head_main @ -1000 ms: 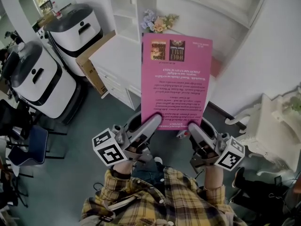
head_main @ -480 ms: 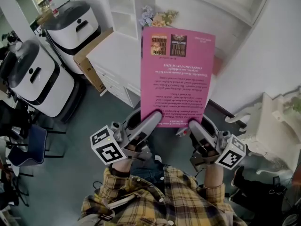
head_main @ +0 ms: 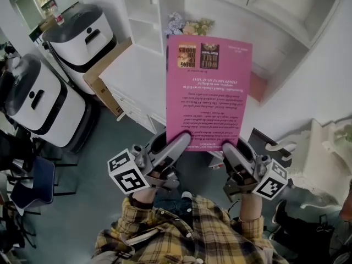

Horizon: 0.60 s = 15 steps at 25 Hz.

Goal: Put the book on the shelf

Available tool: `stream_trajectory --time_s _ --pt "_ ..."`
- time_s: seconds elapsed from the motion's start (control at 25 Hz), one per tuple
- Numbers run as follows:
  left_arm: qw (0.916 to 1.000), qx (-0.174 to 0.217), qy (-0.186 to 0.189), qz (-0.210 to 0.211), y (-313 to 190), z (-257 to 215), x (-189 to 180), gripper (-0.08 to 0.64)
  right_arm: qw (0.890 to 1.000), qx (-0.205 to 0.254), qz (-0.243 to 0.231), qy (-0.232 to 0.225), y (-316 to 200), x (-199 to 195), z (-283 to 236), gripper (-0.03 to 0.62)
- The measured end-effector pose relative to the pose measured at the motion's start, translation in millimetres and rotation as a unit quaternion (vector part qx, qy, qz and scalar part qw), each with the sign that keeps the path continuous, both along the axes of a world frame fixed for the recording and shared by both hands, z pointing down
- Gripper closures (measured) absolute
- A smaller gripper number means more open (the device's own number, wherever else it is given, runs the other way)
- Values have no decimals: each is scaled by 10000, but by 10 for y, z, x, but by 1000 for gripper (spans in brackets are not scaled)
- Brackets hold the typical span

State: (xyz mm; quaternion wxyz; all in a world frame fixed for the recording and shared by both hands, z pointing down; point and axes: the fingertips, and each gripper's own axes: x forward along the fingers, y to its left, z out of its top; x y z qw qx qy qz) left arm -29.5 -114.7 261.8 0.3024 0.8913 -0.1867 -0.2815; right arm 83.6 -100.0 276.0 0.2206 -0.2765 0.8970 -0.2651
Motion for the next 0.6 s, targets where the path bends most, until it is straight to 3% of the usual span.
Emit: stream_trajectory --time_s 0.6 --pt "9999 46 12 -93 1 4 -1 393 10000 0 -55 14 -22 1 9 410"
